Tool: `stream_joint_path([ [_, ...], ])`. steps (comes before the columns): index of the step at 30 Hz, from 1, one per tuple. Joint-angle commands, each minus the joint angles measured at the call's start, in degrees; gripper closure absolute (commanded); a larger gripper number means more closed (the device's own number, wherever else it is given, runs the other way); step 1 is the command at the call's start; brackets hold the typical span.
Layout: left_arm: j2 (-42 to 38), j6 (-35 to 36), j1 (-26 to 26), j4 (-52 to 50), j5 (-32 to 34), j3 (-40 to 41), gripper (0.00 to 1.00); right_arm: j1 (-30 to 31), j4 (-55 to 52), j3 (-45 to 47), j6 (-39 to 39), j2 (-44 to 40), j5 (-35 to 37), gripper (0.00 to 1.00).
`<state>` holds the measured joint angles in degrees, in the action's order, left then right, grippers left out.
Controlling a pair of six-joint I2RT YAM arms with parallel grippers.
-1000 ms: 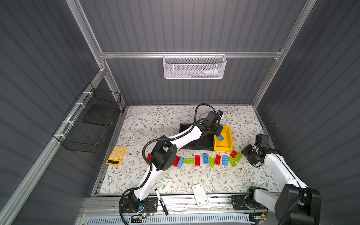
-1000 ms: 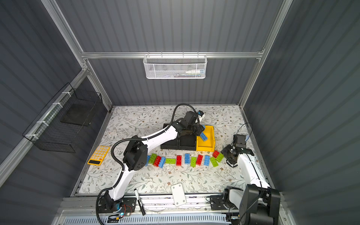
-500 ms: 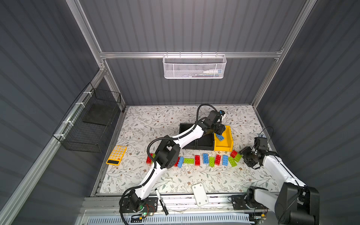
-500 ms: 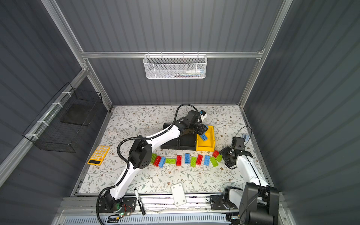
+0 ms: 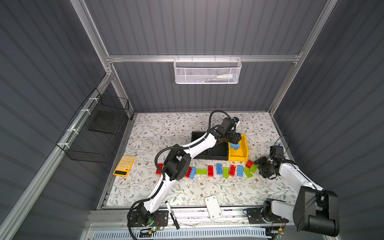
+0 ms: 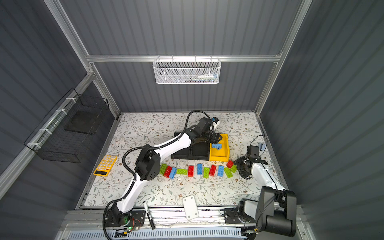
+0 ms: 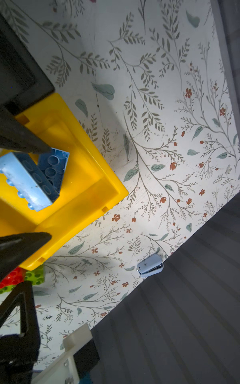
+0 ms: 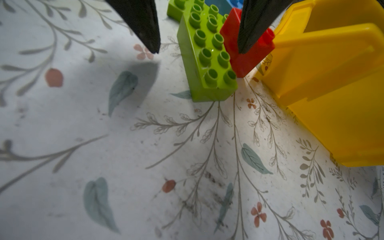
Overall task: Sort the legos into containers by color
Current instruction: Pick up the lego from the middle-right of the table.
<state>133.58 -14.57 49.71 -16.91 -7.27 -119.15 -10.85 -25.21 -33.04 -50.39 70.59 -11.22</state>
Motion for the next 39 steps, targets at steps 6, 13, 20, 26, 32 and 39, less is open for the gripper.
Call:
stream_joint_path([
  [6,-21.35,0.19,-8.08,7.18,4.48,19.42,0.37,-0.3,-2.11,-3.07,-2.52,2.71,0.82,0.38],
  [13,-35.43,-1.14,-17.55,8.86,8.67,34.84,0.34,-0.28,-3.61,-5.03,-3.22,6.01,0.89,0.39],
  [20,-44.81,-4.9,-27.76,9.96,7.66,48.27,0.34,0.57,-9.08,-10.28,-1.56,12.29,1.17,0.38],
  [26,-47.94,-5.07,-31.87,9.71,8.06,52.21,0.34,1.83,-8.98,-10.25,-2.96,13.29,2.11,0.39],
  [32,-49.53,-6.16,-34.74,9.92,7.02,55.21,0.34,3.44,-8.84,-10.21,-3.29,14.91,2.99,0.46],
  [39,-50.04,-6.47,-36.96,9.7,5.95,56.71,0.34,3.73,-10.27,-10.12,-1.67,13.58,5.91,0.58],
])
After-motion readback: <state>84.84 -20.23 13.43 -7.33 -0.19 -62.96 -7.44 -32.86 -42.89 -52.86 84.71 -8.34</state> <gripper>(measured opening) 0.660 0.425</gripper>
